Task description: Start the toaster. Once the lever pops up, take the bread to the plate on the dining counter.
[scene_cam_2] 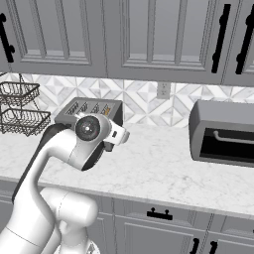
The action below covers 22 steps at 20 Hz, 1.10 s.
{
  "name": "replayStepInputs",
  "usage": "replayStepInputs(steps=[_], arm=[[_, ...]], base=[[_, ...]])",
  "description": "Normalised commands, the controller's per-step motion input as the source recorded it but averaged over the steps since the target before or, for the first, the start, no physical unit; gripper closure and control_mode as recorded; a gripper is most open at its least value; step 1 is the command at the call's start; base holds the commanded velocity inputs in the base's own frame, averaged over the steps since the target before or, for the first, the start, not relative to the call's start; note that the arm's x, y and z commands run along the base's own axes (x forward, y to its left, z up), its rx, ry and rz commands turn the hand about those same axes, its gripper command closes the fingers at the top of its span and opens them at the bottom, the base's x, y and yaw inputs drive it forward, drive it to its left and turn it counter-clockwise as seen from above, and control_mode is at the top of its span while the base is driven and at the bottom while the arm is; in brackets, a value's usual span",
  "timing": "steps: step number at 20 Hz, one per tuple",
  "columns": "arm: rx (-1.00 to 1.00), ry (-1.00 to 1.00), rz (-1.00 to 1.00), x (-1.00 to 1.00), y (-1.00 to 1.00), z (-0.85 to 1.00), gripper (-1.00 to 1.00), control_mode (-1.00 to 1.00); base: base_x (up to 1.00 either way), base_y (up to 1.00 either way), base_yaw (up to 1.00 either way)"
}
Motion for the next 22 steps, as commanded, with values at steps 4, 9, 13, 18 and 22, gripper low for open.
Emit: replayStepInputs(steps=[4, 9, 13, 18, 22], arm=[[0.00, 0.00, 0.00, 0.00, 0.00, 0.00, -1.00, -1.00], [0.00, 0.00, 0.00, 0.00, 0.00, 0.00, -1.00, -1.00], [0.00, 0.00, 0.00, 0.00, 0.00, 0.00, -1.00, -1.00], [0.00, 0.00, 0.00, 0.00, 0.00, 0.00, -1.00, -1.00], [0.00, 0.00, 0.00, 0.00, 0.00, 0.00, -1.00, -1.00]], base=[[0.00, 0.00, 0.00], [0.00, 0.00, 0.00], [0.00, 0.00, 0.00], [0.00, 0.00, 0.00], [0.00, 0.00, 0.00]])
